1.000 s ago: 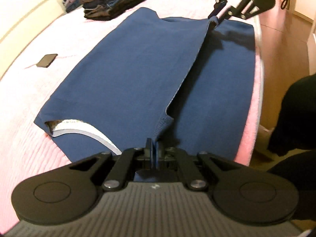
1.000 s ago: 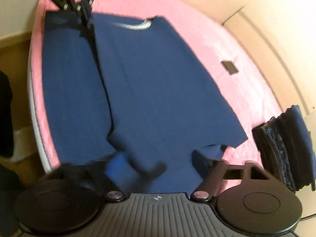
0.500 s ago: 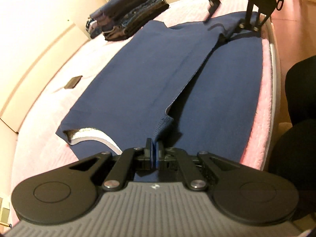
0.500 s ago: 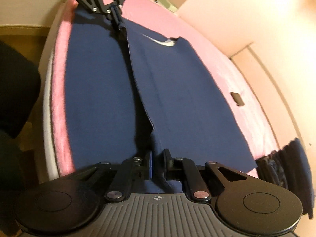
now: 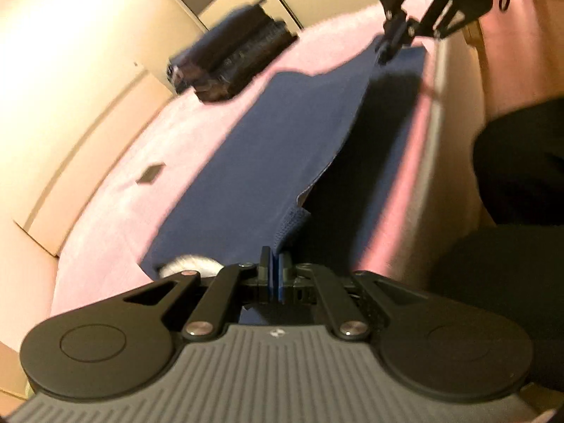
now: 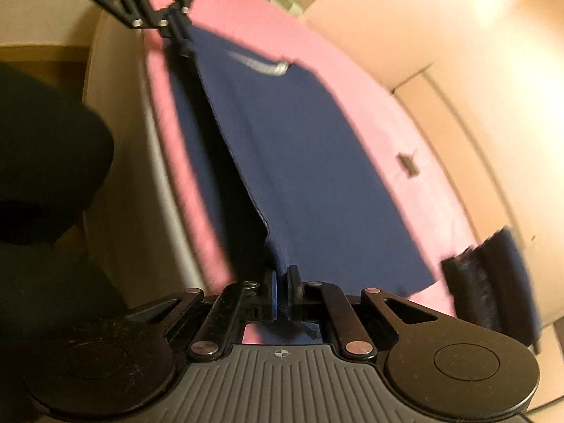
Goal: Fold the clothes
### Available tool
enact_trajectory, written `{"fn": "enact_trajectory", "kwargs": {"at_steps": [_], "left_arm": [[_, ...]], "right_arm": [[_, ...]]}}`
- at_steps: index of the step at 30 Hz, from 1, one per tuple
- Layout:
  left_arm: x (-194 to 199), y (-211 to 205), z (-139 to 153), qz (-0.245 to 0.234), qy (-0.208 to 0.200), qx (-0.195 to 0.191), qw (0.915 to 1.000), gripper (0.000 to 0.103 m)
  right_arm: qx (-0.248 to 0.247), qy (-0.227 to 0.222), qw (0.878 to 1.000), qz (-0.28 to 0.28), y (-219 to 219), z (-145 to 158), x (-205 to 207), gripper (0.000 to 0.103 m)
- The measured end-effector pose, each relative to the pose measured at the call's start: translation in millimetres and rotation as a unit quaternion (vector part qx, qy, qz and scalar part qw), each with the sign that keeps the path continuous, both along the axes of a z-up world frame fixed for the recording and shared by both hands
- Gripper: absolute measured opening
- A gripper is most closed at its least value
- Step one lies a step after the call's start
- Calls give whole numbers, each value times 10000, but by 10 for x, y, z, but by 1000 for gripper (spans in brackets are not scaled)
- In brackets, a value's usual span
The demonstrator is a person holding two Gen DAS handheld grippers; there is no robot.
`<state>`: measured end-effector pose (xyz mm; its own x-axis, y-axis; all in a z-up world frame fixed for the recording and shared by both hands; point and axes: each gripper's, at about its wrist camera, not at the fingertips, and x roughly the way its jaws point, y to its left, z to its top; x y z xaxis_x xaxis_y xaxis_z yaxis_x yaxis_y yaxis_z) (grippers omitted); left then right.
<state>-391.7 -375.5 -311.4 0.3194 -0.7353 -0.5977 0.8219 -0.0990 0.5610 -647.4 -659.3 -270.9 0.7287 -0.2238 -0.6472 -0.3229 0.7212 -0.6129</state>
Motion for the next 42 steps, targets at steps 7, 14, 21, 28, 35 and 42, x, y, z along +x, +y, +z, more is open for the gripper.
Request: {"fn": "enact_trajectory", "kwargs": {"at_steps": [7, 14, 21, 28, 35, 42], "left_arm": [[-102, 0, -267, 58, -265, 230, 9994, 1], [-69, 232, -115, 445, 191, 254, 9985, 5], [98, 204, 233, 1259, 1125, -613, 9837, 5], [263, -164, -14, 1771, 1804, -262, 9672, 6], [293, 12, 154, 2004, 1741, -130, 9640, 6], [249, -14, 369, 2011, 1642, -330, 9651, 8]], "right_arm": [[69, -113, 9997, -222, 10, -16, -32, 4], [1048, -488, 9886, -965, -113, 225, -329, 70], [3271, -1128, 9160, -2032, -499, 415, 65, 28], [3809, -855, 8818, -2647, -749, 212, 113, 28], [3993, -1139, 8565, -3066, -890, 311, -121, 28], [3992, -1350, 8646, -2736, -783, 507, -105, 29]]}}
